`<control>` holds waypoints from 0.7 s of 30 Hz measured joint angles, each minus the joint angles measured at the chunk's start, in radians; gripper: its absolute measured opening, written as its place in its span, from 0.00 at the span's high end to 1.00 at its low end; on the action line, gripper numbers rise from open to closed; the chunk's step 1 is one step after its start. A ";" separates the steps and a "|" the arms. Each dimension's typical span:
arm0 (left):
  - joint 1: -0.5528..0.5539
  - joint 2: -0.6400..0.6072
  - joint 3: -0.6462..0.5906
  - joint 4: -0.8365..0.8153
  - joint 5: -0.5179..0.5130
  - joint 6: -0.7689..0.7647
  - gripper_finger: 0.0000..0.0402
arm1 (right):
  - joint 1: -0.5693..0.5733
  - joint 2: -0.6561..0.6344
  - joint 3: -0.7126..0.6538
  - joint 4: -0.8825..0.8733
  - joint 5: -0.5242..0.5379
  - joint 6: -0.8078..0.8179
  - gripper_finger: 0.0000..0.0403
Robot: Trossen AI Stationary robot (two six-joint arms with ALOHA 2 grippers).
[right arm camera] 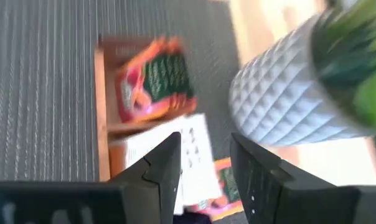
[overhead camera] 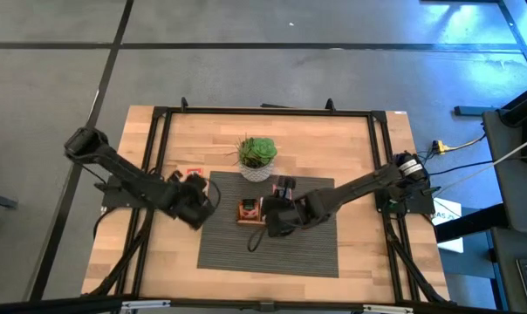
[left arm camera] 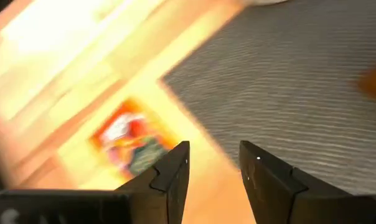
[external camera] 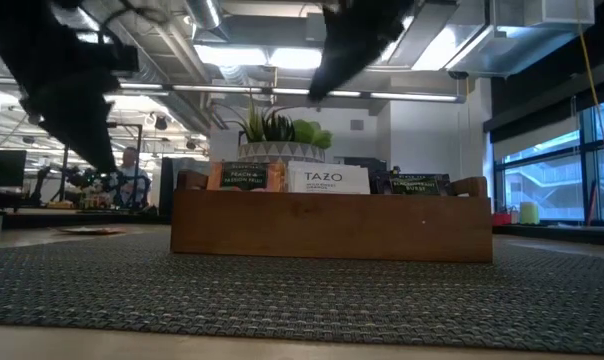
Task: Pick & Place Tea
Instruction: Put the orange tea bag into the left section of the wooden organizer
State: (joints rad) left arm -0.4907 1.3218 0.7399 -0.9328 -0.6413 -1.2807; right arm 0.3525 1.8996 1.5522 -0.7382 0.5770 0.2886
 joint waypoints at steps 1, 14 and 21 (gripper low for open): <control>0.033 0.000 0.000 -0.027 0.010 -0.012 0.66 | 0.000 0.000 -0.025 0.014 -0.012 0.009 0.65; 0.337 0.000 -0.098 0.056 0.160 0.044 0.67 | 0.000 0.003 -0.127 0.206 -0.169 -0.054 0.65; 0.377 -0.004 -0.246 0.249 0.247 0.022 0.67 | 0.000 0.003 -0.126 0.210 -0.182 -0.086 0.65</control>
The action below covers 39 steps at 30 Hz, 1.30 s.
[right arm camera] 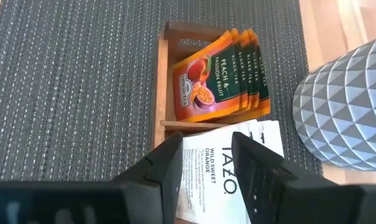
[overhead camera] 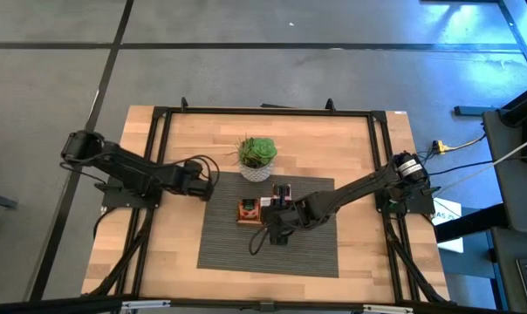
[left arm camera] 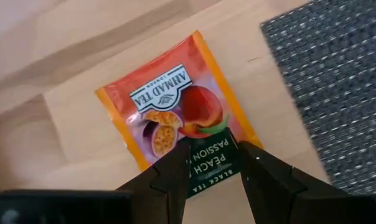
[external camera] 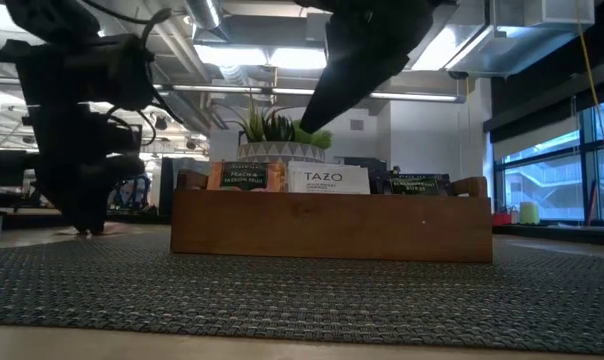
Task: Pick & Place Tea
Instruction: Put the orange tea bag into the left section of the wooden organizer
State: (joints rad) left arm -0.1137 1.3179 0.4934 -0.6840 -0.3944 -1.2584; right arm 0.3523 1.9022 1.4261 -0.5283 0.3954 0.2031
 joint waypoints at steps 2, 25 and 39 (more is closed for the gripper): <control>-0.010 -0.002 -0.015 0.016 0.008 -0.004 0.67 | 0.000 0.000 0.000 0.000 0.000 0.000 0.65; -0.794 0.024 -0.023 0.360 0.184 -0.506 0.67 | 0.000 0.000 0.000 0.097 -0.007 0.080 0.65; -0.962 0.148 -0.023 0.649 0.121 -0.478 0.67 | 0.000 0.051 0.000 0.425 -0.008 0.135 0.65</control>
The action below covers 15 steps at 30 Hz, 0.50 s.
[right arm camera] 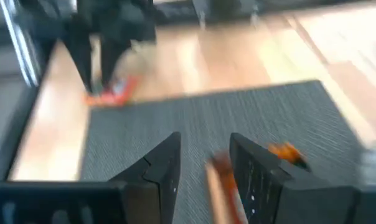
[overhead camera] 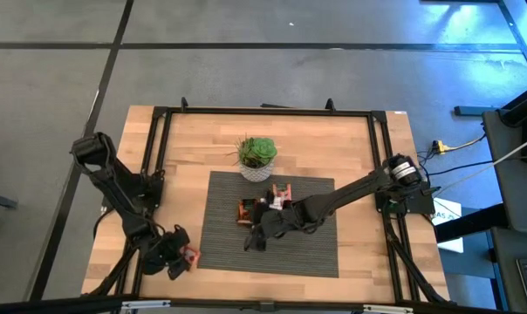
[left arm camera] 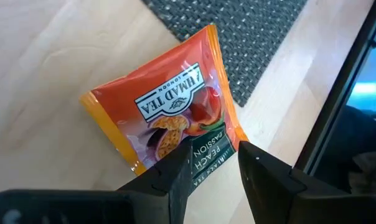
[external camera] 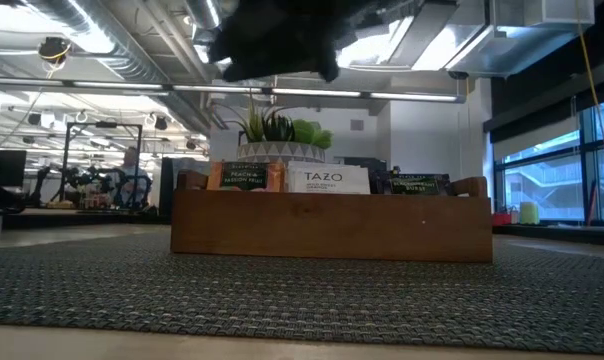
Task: Pick & Place Tea
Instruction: Put the orange tea bag into the left section of the wooden organizer
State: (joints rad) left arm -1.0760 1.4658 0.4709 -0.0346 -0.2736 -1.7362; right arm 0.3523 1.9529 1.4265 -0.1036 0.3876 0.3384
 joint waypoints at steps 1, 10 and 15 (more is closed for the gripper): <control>0.000 0.006 0.001 0.004 -0.001 0.007 0.68 | 0.000 0.016 0.000 0.048 -0.001 0.020 0.65; 0.000 0.086 0.003 0.162 -0.015 0.267 0.68 | 0.008 0.130 0.000 0.370 -0.213 -0.003 0.65; 0.003 0.140 0.028 0.200 -0.044 0.347 0.69 | 0.018 0.154 0.000 0.371 -0.202 -0.033 0.68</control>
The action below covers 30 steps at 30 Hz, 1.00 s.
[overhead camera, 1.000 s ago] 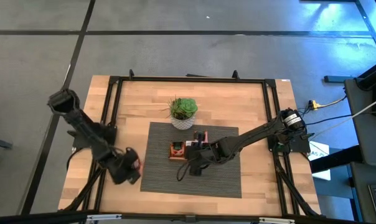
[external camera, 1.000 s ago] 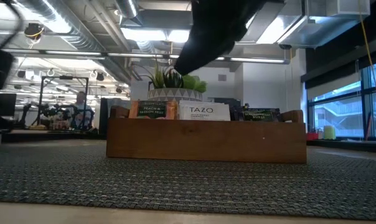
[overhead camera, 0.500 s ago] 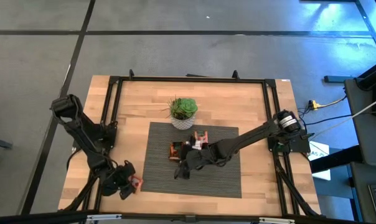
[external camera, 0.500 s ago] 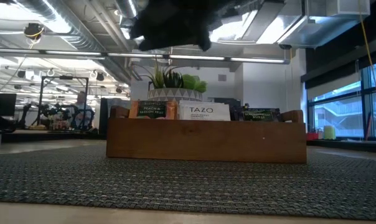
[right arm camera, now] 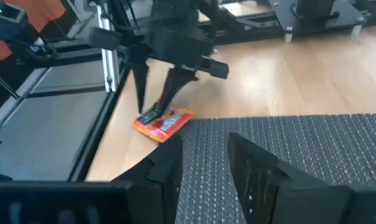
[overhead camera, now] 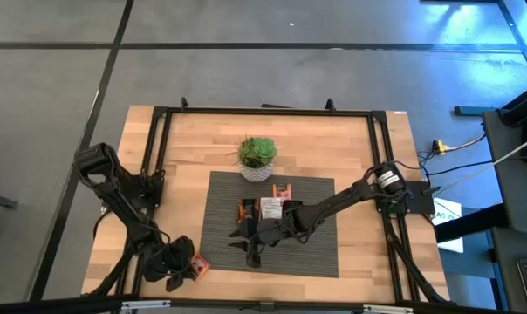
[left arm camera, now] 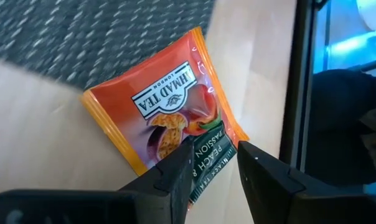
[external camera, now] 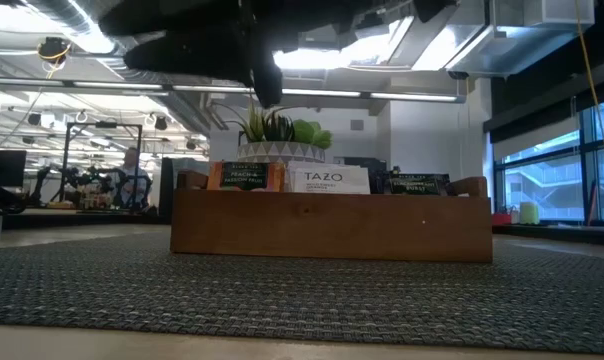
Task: Pick & Place Tea
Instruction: Put the orange tea bag into the left section of the wooden organizer
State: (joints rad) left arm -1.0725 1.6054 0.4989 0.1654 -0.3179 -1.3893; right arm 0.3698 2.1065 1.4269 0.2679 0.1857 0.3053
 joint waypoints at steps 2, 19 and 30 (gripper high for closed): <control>0.002 0.025 0.016 0.015 -0.014 0.039 0.69 | 0.002 0.002 0.000 -0.007 -0.009 0.000 0.69; 0.115 0.190 0.195 0.032 -0.040 0.376 0.69 | 0.033 0.023 0.000 -0.026 -0.023 0.196 0.71; 0.166 0.212 0.212 0.072 -0.036 0.518 0.69 | 0.046 0.143 0.000 -0.028 -0.116 0.532 0.71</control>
State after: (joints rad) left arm -0.9065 1.8172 0.7113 0.2374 -0.3538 -0.8709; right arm 0.4160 2.2496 1.4269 0.2397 0.0692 0.8370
